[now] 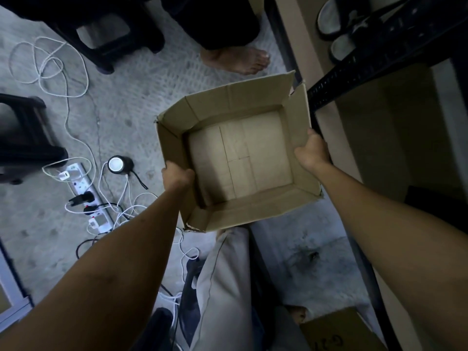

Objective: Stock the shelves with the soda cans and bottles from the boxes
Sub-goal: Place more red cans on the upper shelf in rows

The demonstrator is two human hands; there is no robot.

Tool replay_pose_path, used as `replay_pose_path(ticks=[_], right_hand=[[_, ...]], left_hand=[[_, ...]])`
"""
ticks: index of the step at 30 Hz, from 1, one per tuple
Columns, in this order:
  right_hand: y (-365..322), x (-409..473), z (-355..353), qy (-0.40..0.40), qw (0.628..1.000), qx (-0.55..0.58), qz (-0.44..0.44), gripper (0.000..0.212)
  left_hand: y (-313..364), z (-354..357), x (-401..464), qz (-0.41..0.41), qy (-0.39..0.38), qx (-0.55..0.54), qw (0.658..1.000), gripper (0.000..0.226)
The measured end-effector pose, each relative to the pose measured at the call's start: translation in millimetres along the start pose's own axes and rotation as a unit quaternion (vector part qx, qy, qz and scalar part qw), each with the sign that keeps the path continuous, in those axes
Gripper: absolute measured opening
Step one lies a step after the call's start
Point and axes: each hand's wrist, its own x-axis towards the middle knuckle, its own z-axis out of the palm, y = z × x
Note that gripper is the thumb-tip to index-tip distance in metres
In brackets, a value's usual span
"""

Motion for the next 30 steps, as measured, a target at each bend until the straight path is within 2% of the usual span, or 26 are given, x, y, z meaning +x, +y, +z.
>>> replay_pose_path(ticks=[5,10,13,17,21,26,30], right_hand=[[13,-53,-22,-0.011,1.0,-0.028,0.007,0.054],[27,-120,-50,-0.009,1.0,0.007,-0.003,0.055],[32,-165,-70,0.02,0.999,0.014,-0.026,0.048],[44,-230,-101,0.058,0.997,0.046,-0.034,0.047],[59,-299,-135,0.1,0.992,0.065,-0.04,0.044],[87,-381,-183,0.178,0.981,0.081,0.004,0.046],[119,-447,-233,0.267,0.958,0.092,0.038,0.041]], left_hand=[[5,1,-45,0.063,-0.036,0.033,0.997,0.039],[15,-1,-111,0.169,-0.086,0.047,0.981,0.054],[22,-5,-162,0.248,-0.114,0.088,0.958,0.053],[35,-15,-234,0.362,-0.126,0.173,0.907,0.047],[54,-32,-312,0.46,-0.115,0.211,0.855,0.046],[78,-45,-413,0.601,-0.124,0.228,0.756,0.044],[101,-49,-496,0.67,-0.128,0.24,0.691,0.037]])
